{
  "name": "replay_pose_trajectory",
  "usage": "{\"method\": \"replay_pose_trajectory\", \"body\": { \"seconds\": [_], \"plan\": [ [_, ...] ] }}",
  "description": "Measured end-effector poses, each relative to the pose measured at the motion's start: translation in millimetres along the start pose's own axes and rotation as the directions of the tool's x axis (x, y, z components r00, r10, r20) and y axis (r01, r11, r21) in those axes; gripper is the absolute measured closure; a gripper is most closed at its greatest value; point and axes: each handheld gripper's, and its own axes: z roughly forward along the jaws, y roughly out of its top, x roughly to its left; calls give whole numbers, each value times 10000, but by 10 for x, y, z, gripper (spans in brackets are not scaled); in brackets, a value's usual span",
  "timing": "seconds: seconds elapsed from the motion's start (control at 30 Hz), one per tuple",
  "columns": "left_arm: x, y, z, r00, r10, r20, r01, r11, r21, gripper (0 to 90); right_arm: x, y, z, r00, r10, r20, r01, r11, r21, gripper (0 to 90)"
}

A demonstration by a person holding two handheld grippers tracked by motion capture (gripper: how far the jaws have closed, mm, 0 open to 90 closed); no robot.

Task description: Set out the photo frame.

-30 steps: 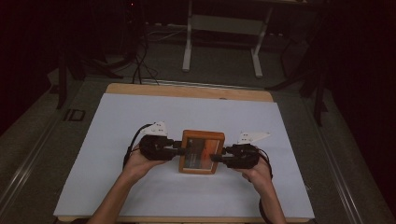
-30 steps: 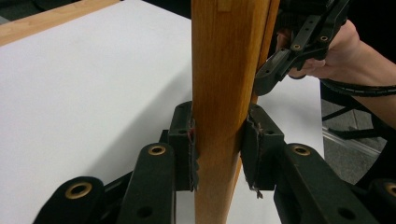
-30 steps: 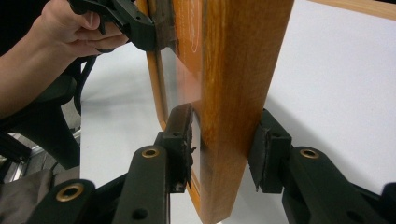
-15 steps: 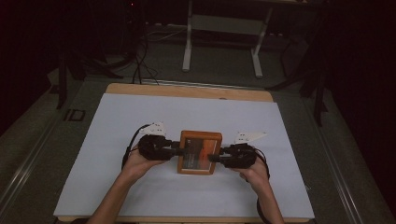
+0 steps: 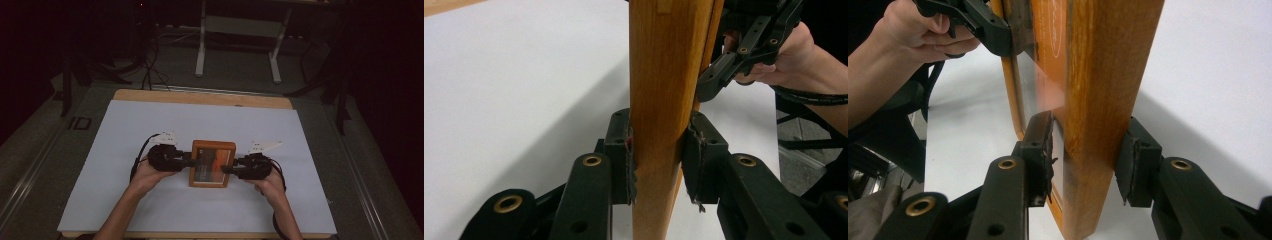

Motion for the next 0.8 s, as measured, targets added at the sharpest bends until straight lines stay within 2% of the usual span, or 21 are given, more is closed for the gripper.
{"method": "replay_pose_trajectory", "body": {
  "seconds": [0.8],
  "plan": [
    [149,-118,-4,9984,-504,262,502,9987,73,681,-25,-12,130,9996,297,9,-297,9994,157,622]
  ]
}}
